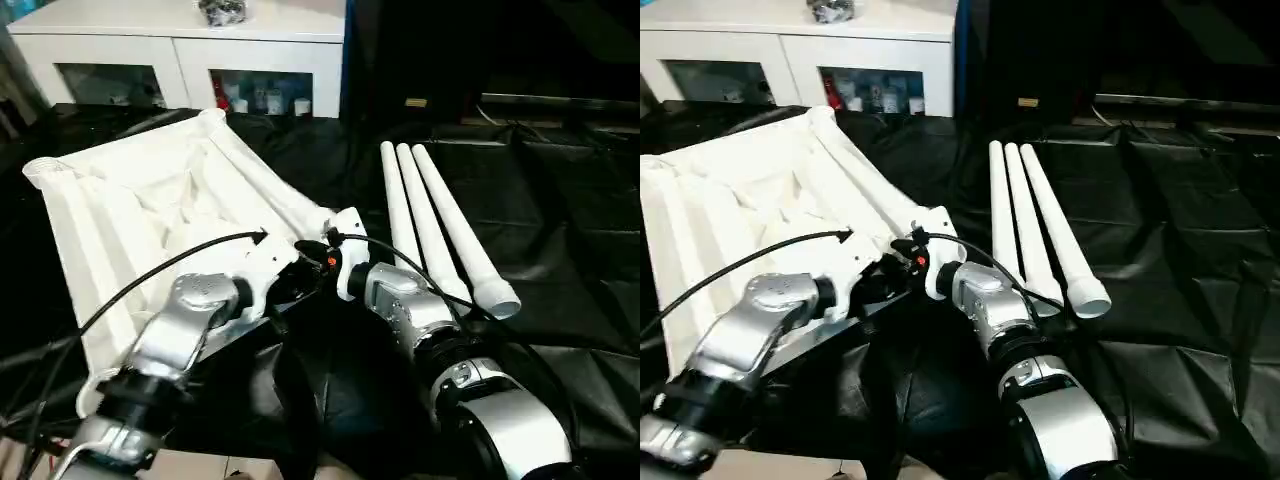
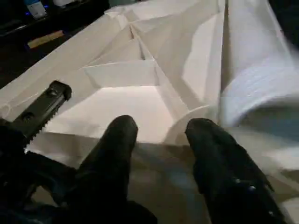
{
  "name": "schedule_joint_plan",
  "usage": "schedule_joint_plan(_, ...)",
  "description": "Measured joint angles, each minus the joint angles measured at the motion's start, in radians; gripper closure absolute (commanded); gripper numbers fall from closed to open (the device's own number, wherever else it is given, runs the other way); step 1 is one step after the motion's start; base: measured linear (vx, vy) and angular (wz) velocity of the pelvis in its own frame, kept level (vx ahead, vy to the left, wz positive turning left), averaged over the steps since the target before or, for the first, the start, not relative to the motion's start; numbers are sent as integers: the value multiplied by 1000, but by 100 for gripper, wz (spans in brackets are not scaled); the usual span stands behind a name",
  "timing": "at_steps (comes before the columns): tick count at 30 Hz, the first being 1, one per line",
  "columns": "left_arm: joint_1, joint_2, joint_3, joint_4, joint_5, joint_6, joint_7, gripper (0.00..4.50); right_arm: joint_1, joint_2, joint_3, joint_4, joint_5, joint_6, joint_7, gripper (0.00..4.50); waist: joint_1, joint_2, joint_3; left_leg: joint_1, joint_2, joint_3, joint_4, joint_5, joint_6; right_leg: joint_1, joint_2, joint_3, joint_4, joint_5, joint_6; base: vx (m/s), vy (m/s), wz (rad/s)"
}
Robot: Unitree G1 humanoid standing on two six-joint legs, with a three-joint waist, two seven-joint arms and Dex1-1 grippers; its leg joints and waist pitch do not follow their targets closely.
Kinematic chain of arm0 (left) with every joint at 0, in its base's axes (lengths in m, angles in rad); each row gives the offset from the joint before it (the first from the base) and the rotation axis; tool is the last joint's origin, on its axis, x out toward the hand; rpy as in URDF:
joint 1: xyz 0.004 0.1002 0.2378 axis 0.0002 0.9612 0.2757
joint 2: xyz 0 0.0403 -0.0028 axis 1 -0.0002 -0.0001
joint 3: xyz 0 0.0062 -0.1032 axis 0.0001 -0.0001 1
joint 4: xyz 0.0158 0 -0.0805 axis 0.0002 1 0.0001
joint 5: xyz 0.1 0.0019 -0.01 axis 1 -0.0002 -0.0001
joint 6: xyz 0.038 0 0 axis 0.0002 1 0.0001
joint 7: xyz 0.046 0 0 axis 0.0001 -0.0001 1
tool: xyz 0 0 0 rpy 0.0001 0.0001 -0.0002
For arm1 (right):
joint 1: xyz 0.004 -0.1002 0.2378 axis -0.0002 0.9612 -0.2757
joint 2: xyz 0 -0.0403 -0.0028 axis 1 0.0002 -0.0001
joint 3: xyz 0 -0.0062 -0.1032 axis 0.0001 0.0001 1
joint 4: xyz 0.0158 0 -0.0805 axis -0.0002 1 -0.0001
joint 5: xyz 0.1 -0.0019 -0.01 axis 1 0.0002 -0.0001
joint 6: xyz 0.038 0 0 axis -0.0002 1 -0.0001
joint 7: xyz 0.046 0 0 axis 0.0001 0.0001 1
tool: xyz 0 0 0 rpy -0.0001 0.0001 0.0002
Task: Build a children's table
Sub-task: Insert table leg to table base
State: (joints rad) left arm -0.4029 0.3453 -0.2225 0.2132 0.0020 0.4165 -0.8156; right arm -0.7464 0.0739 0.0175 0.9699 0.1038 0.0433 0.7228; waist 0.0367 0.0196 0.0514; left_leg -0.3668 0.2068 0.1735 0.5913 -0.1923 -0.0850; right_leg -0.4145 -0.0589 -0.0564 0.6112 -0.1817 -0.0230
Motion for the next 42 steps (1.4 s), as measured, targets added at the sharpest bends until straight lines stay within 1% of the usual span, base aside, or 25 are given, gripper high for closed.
schedule_joint_plan(2, 3, 2, 0, -5, -1, 0, -2, 450, 0, -5, -1, -25, 2, -1, -6, 276, 1, 0, 0, -1, 0, 0, 0, 0, 0, 0, 0, 0, 0, 0, 0, 0, 0, 0)
schedule_joint_plan(3, 5, 4, 0, -8, -2, 0, -2, 450, 0, -7, -4, -33, 6, 0, -4, 251, 0, 0, 0, -1, 0, 0, 0, 0, 0, 0, 0, 0, 0, 0, 0, 0, 0, 0)
schedule_joint_plan(4, 10, 7, 0, -15, -4, 0, -4, 450, 0, -8, -11, -55, 16, 8, 3, 240, -1, 0, 0, -1, 0, 0, 0, 0, 0, -1, 0, 0, 0, 0, 0, 0, 0, 0)
schedule_joint_plan(6, 18, 15, 1, -26, -7, 0, -8, 450, 0, -13, -21, -91, 38, 25, 18, 244, -1, 0, 0, -1, 0, 0, 0, 0, 0, -1, 0, 0, 0, 0, 0, 0, 0, 0)
schedule_joint_plan(7, 22, 20, 0, -32, -8, 0, -10, 450, 0, -18, -30, -116, 54, 33, 28, 205, 0, 0, 0, -1, 0, 0, 0, 0, 0, -1, 0, 0, 0, 0, 0, 0, 0, 0)
schedule_joint_plan(9, 25, 22, 0, -36, -8, 0, -9, 450, 1, -26, -32, -148, 66, 44, 47, 205, 0, -1, 1, -1, 0, 0, 0, 0, 0, -1, 0, 0, 0, 0, 0, 0, 0, 0)
schedule_joint_plan(10, 27, 22, 0, -40, -8, 0, -8, 450, 1, -29, -33, -170, 80, 57, 59, 188, -1, -1, 1, -1, 0, 0, 0, 0, 0, -1, 0, 0, 0, 0, 0, 0, 0, 0)
schedule_joint_plan(11, 28, 23, 0, -41, -8, 0, -8, 450, 1, -32, -36, -196, 94, 67, 70, 188, -1, -1, 1, -1, 0, 0, 0, 0, 0, -1, 0, 0, 0, 0, 0, 0, 0, 0)
schedule_joint_plan(14, 30, 23, 0, -44, -8, 0, -8, 450, -9, -37, -52, -219, 100, 78, 46, 157, 0, -2, 1, -1, 0, 0, 0, 0, 0, -1, 0, 0, 0, 0, 0, 0, 0, 0)
schedule_joint_plan(15, 32, 24, 0, -45, -8, -1, -7, 450, -20, -38, -55, -210, 98, 80, 21, 151, -1, -2, 1, -1, 0, 0, 0, 0, 0, -1, 0, 0, 0, 0, 0, 0, 0, 0)
schedule_joint_plan(16, 34, 27, 1, -47, -8, -3, -6, 450, -56, -40, -61, -169, 84, 86, -38, 134, -3, -3, 2, 0, 0, 1, 0, 0, -1, -1, 0, 0, 1, 0, 0, 0, 0, 0)
schedule_joint_plan(17, 35, 27, 1, -50, -8, -5, -5, 450, -84, -47, -64, -144, 75, 90, -77, 134, -2, -4, 2, -1, 0, 0, 0, 1, -1, -2, 0, 0, 2, 0, 0, 0, 0, 0)
schedule_joint_plan(18, 38, 27, 2, -53, -8, -6, 1, 450, -116, -51, -70, -115, 65, 101, -120, 124, -2, -6, 3, -1, 0, 0, 0, 1, -1, -2, 0, 0, 2, 0, 0, 0, 0, 0)
schedule_joint_plan(19, 40, 23, 2, -59, -8, -1, 9, 405, -162, -58, -74, -69, 50, 118, -172, 114, -2, -7, 3, -1, 0, 0, 0, 1, -2, -2, 0, 0, 2, 0, 0, 0, 0, 0)
schedule_joint_plan(20, 40, 22, 2, -62, -8, 2, 13, 394, -178, -60, -77, -55, 48, 124, -190, 110, -1, -8, 4, -1, 0, 1, 0, 1, -2, -2, 0, 0, 2, 0, 0, 0, 0, 0)
schedule_joint_plan(21, 42, 20, 6, -72, -13, 11, 14, 394, -200, -60, -80, -38, 45, 131, -210, 101, 0, -10, 4, -1, 0, 0, 0, 1, -2, -2, 0, 0, 2, 0, 0, 0, 0, 0)
schedule_joint_plan(22, 44, 20, 8, -89, -28, 22, 10, 377, -220, -58, -80, -10, 43, 142, -224, 80, 1, -12, 4, -1, 0, 0, 0, 1, -2, -2, 0, 0, 2, 0, 0, 0, 0, 0)
schedule_joint_plan(24, 44, 21, 9, -117, -38, 38, 5, 355, -248, -54, -77, 35, 41, 154, -237, 68, 1, -14, 4, -1, 0, 0, 0, 1, -2, -3, 0, 0, 2, 0, 0, 0, 0, 0)
schedule_joint_plan(28, 58, 39, 12, -168, -51, 54, -13, 332, -308, -42, -75, 143, 38, 196, -256, 37, 1, -19, 6, -1, 0, 1, 0, 1, -2, -3, 0, 0, 2, 0, 0, 0, 0, 0)
schedule_joint_plan(31, 62, 45, 21, -182, -59, 72, -13, 306, -334, -36, -76, 192, 33, 217, -256, 11, 3, -27, 7, -1, 0, 0, 0, 2, -2, -3, 0, -1, 4, 0, 0, 0, 0, 0)
schedule_joint_plan(33, 65, 50, 23, -190, -65, 79, -9, 299, -347, -36, -67, 219, 10, 221, -260, 4, 3, -28, 7, -1, 0, 0, 1, 2, -2, -3, 0, -1, 4, 0, 0, 0, 0, 0)
schedule_joint_plan(37, 74, 77, 32, -219, -65, 98, -1, 268, -361, -32, -5, 269, -65, 233, -284, 0, 5, -35, 7, -1, 0, 0, 1, 3, -4, -3, 0, -1, 6, 0, 0, 0, 0, 0)
schedule_joint_plan(39, 79, 85, 37, -224, -65, 112, 1, 243, -361, -27, 15, 292, -81, 234, -287, 0, 6, -35, 7, -1, 0, 0, 1, 3, -4, -3, 0, -1, 6, 0, 0, 0, 0, 0)
schedule_joint_plan(40, 81, 90, 41, -230, -65, 118, 1, 243, -361, -23, 24, 302, -89, 234, -287, 0, 7, -36, 8, -1, 1, 0, 1, 4, -5, -3, 0, -1, 6, 0, 0, 0, 0, 0)
schedule_joint_plan(42, 82, 100, 44, -240, -65, 121, 1, 227, -361, -20, 32, 311, -102, 234, -286, 0, 9, -36, 8, -1, 1, 0, 1, 4, -5, -3, 0, -1, 7, 0, 0, 0, 0, 0)
